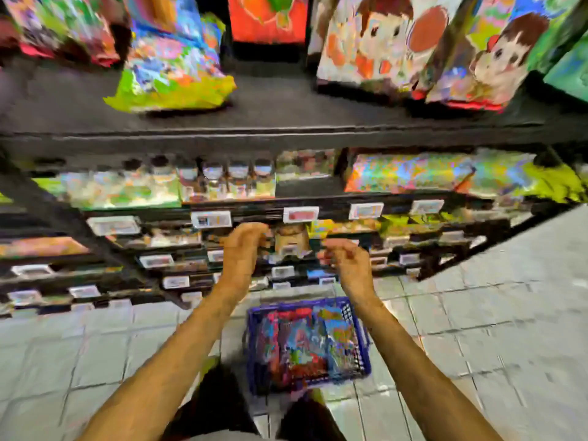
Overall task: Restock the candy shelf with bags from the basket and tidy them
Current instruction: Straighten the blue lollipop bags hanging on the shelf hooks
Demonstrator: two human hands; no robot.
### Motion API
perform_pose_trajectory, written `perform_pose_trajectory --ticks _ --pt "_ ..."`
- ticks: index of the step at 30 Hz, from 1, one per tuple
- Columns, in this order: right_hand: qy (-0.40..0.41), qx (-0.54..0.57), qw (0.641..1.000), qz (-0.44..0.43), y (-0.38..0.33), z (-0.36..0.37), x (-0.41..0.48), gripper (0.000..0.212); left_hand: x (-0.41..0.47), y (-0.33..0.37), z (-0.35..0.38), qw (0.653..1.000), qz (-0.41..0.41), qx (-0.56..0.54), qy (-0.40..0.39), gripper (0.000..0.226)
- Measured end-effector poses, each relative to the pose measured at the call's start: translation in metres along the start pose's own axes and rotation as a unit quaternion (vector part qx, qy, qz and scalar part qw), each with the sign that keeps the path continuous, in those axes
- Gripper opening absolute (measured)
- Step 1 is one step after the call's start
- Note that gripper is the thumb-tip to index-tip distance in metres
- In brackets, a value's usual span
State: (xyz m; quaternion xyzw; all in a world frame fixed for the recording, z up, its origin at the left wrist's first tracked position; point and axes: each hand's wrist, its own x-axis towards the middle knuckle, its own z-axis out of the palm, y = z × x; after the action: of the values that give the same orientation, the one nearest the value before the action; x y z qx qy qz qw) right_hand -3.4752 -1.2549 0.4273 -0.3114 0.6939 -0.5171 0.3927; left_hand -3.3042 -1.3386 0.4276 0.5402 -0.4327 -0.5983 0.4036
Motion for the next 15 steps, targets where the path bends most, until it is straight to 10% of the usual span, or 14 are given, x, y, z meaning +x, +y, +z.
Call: perform_pose_trajectory --ticks 8,15 --pt "-0.002 -0.016 0.972 0.235 0.236 -0.080 0.003 0.021 -0.055 -0.270 0.043 0.936 -0.313 0.014 0.162 0.018" --pt "0.006 -0.078 0.943 0.324 0.388 -0.097 0.012 0.018 -0.076 -0.407 0.057 0.913 -0.378 0.062 0.139 0.029"
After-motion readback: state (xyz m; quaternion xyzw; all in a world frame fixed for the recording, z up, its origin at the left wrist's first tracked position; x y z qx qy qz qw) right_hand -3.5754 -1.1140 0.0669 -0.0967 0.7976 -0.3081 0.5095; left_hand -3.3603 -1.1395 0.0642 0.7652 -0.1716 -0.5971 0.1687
